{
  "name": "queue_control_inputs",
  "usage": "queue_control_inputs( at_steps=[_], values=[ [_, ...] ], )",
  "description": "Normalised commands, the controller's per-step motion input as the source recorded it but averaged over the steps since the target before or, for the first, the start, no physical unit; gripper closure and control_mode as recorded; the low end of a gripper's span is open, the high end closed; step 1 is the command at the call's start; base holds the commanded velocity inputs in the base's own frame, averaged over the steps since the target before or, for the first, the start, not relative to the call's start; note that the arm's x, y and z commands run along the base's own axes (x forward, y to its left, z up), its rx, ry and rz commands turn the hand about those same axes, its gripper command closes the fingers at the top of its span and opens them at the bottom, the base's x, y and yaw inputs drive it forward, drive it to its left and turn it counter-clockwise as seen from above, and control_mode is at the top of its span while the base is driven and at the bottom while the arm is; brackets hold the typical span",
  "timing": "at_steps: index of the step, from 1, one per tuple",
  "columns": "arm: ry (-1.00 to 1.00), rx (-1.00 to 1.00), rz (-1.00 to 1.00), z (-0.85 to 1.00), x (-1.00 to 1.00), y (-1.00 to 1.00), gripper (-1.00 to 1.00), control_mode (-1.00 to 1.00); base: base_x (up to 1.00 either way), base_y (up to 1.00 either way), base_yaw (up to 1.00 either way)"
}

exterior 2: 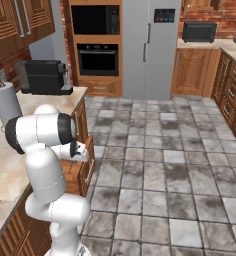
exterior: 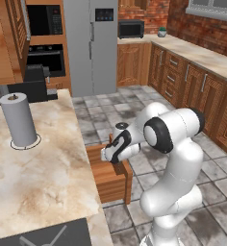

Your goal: Organize the utensils by type. Pick up the wooden spoons from the counter and place them in the open cabinet. Then pick up the metallic utensils from the counter and place them in the open drawer.

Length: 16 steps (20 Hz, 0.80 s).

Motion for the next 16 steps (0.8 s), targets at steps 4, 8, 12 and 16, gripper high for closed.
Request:
queue_control_inputs(
  at_steps=[4, 8, 12, 16],
  values=[
    [0.00, 0.00, 0.00, 0.00, 0.01, -0.11, 1.00, -1.00, 0.00, 0.00, 0.00],
    [0.02, 0.00, 0.00, 0.00, 0.00, -0.23, 1.00, -1.00, 0.00, 0.00, 0.00],
    [0.05, 0.00, 0.00, 0.00, 0.00, -0.29, 1.00, -1.00, 0.00, 0.00, 0.00],
    [0.03, 0.00, 0.00, 0.00, 0.00, -0.26, 1.00, -1.00, 0.00, 0.00, 0.00]
  ],
)
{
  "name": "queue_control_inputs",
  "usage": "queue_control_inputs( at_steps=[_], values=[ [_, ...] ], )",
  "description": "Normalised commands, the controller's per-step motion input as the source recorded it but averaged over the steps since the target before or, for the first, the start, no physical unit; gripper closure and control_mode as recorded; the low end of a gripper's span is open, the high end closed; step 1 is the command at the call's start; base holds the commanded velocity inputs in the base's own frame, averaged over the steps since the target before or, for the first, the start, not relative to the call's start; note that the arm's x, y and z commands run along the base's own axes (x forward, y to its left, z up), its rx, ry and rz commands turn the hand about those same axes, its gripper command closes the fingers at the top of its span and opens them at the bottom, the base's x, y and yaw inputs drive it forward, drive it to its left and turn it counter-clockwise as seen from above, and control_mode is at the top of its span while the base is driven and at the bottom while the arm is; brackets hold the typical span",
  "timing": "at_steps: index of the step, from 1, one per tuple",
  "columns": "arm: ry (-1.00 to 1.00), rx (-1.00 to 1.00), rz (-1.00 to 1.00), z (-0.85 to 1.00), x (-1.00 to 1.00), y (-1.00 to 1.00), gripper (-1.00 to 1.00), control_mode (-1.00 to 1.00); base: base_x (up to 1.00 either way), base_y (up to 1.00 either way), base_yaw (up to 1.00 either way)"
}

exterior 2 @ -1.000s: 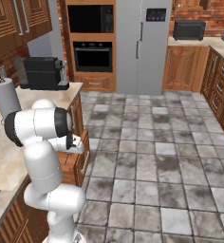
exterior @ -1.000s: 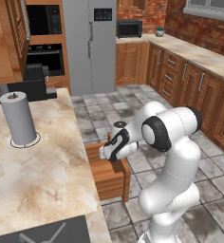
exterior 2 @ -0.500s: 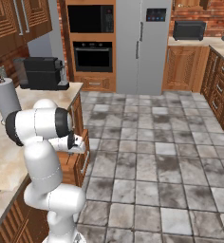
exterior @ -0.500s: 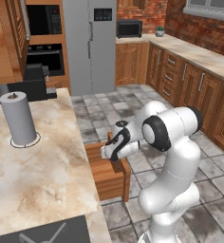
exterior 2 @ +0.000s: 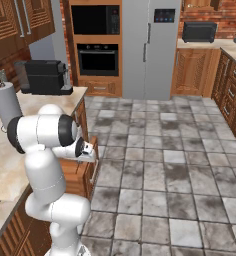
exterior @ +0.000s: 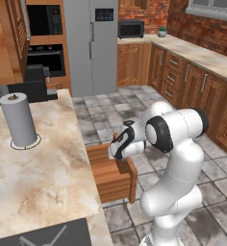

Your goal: Organize the utensils by type. Pick up the wooden spoons from the counter and place them in the open cabinet. Then pick up the metallic utensils from the counter and place them in the open drawer.

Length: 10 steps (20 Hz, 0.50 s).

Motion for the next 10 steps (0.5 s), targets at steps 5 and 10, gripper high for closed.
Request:
queue_control_inputs(
  at_steps=[5, 10],
  values=[
    [0.03, 0.00, 0.00, 0.00, 0.00, -0.35, 1.00, -1.00, 0.00, 0.00, 0.00],
    [0.01, 0.00, 0.00, 0.00, 0.00, -0.45, 1.00, -1.00, 0.00, 0.00, 0.00]
  ],
)
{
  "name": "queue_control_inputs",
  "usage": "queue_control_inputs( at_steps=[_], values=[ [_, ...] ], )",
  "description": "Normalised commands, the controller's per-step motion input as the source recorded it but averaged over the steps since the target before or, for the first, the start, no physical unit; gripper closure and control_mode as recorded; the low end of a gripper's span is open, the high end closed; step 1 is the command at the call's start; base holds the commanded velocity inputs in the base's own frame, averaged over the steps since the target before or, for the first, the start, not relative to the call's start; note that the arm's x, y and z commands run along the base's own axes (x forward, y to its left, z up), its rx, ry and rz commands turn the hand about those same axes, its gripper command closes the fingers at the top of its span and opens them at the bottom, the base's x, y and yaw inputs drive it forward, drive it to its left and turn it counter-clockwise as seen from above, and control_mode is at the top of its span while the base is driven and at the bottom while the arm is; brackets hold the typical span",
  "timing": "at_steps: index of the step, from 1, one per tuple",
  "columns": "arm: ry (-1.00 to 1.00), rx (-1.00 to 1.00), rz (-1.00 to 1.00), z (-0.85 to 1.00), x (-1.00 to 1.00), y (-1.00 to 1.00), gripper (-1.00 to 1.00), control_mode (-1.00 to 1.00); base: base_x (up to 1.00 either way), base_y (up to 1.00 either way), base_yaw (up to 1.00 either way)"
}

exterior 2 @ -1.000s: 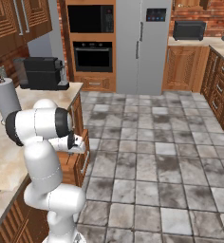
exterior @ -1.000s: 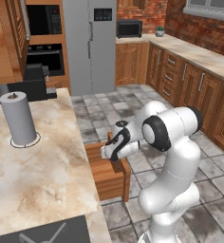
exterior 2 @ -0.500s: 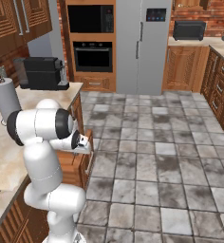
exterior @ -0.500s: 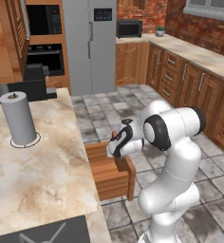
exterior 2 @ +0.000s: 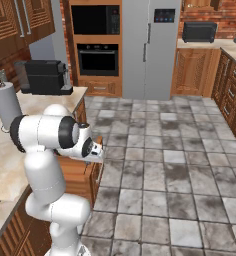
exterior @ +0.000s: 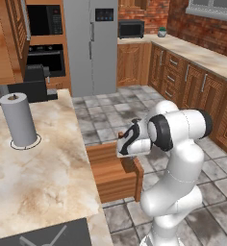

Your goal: Organize the utensils by type. Pick up the wooden spoons from the counter and place them in the open cabinet. Then pick up the metallic utensils from the counter and place them in the open drawer.

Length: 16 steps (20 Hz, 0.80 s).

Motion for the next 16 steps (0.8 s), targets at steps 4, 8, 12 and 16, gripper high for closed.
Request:
queue_control_inputs(
  at_steps=[4, 8, 12, 16],
  values=[
    [0.00, 0.00, 0.00, 0.00, 0.00, -0.44, 1.00, -1.00, 0.00, 0.00, 0.00],
    [0.00, 0.00, 0.00, 0.00, 0.00, -0.36, 1.00, -1.00, 0.00, 0.00, 0.00],
    [-0.02, 0.00, 0.00, 0.00, 0.03, -0.15, 1.00, -1.00, 0.00, 0.00, 0.00],
    [-0.01, 0.00, 0.00, 0.00, 0.01, -0.29, 1.00, -1.00, 0.00, 0.00, 0.00]
  ],
)
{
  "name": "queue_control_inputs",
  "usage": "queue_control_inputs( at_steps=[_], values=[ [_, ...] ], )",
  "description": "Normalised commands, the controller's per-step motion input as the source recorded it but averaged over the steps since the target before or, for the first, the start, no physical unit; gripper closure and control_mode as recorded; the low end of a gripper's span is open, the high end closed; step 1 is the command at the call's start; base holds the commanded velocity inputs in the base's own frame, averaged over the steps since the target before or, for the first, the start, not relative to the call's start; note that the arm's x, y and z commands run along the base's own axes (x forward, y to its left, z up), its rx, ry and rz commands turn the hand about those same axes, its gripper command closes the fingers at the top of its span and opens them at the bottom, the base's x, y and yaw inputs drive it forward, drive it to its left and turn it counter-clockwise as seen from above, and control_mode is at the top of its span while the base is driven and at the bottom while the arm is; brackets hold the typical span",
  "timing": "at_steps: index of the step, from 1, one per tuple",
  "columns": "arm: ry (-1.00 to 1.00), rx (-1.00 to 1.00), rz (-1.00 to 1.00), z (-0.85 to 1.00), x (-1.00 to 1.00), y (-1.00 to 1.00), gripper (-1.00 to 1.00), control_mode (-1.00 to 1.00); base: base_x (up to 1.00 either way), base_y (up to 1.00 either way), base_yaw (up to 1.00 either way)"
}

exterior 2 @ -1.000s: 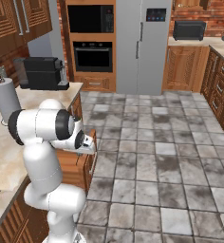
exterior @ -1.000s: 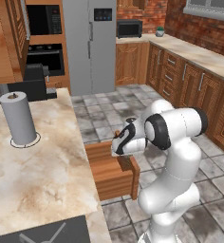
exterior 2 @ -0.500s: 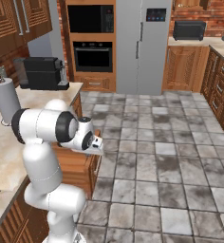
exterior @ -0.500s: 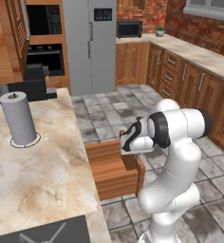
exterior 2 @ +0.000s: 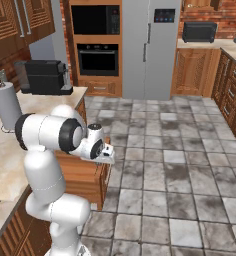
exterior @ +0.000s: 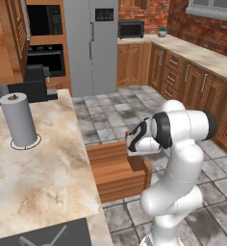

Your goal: Organize the utensils by type. Pick up the wooden spoons from the counter and place them in the open cabinet. Then pick up the metallic utensils from the counter and place them in the open drawer.

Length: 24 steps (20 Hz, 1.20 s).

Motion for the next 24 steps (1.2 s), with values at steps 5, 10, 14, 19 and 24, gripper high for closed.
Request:
queue_control_inputs(
  at_steps=[5, 10, 14, 19, 24],
  values=[
    [-0.02, 0.00, 0.00, 0.00, 0.07, -0.34, 1.00, -1.00, 0.00, 0.00, 0.00],
    [-0.01, 0.00, 0.00, 0.00, 0.14, -0.34, 1.00, -1.00, 0.00, 0.00, 0.00],
    [0.00, 0.01, 0.00, 0.00, 0.20, -0.34, 1.00, -1.00, 0.00, 0.00, 0.00],
    [0.00, 0.00, 0.00, 0.00, 0.24, -0.24, 1.00, -1.00, 0.00, 0.00, 0.00],
    [0.00, 0.00, 0.01, 0.00, 0.23, -0.02, 1.00, -1.00, 0.00, 0.00, 0.00]
  ],
)
